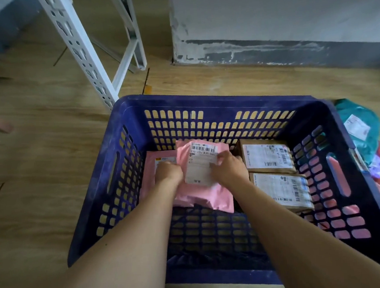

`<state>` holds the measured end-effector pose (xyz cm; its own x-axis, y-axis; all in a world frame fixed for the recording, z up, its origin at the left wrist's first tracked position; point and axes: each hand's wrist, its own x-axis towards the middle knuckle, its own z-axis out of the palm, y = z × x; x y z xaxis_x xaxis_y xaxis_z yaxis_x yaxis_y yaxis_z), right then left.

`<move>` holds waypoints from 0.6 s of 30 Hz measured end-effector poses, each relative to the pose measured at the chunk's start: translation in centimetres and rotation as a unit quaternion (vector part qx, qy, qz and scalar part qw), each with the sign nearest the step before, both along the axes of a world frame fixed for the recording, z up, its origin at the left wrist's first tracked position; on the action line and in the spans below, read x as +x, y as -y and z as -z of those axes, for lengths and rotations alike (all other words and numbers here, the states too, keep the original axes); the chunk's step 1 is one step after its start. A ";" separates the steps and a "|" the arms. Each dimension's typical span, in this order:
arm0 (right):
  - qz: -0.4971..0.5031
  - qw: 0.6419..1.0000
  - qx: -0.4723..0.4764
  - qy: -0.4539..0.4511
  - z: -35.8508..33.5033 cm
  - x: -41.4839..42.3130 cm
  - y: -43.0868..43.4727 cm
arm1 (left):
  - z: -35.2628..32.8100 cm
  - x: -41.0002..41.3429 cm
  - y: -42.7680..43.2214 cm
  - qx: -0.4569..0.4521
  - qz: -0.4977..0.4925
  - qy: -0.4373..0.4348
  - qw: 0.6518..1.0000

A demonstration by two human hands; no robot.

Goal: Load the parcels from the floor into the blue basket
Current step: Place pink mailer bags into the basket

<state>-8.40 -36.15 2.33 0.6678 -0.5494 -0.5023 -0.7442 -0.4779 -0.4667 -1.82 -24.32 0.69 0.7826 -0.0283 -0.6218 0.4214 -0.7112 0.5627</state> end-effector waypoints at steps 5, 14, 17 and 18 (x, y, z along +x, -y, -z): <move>0.005 0.999 0.029 -0.017 1.8 -0.6 0.0 | 1.9 -0.5 2.1 -0.022 -0.029 -0.029 0.999; -0.082 0.996 0.003 -0.046 4.0 0.1 1.6 | 5.7 -1.7 3.7 0.032 0.140 0.004 0.990; -0.161 0.982 0.014 -0.097 4.4 0.1 1.8 | 6.7 -1.5 3.1 0.075 0.200 0.073 0.974; -0.186 0.976 0.014 -0.111 4.6 0.0 1.7 | 6.8 -1.3 3.1 0.087 0.209 0.074 0.971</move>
<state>-8.36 -37.87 -2.24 0.6913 -0.2729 -0.6690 -0.6055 -0.7241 -0.3302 -3.14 -27.43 -6.13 0.8063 -0.2677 -0.5274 -0.0019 -0.8929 0.4503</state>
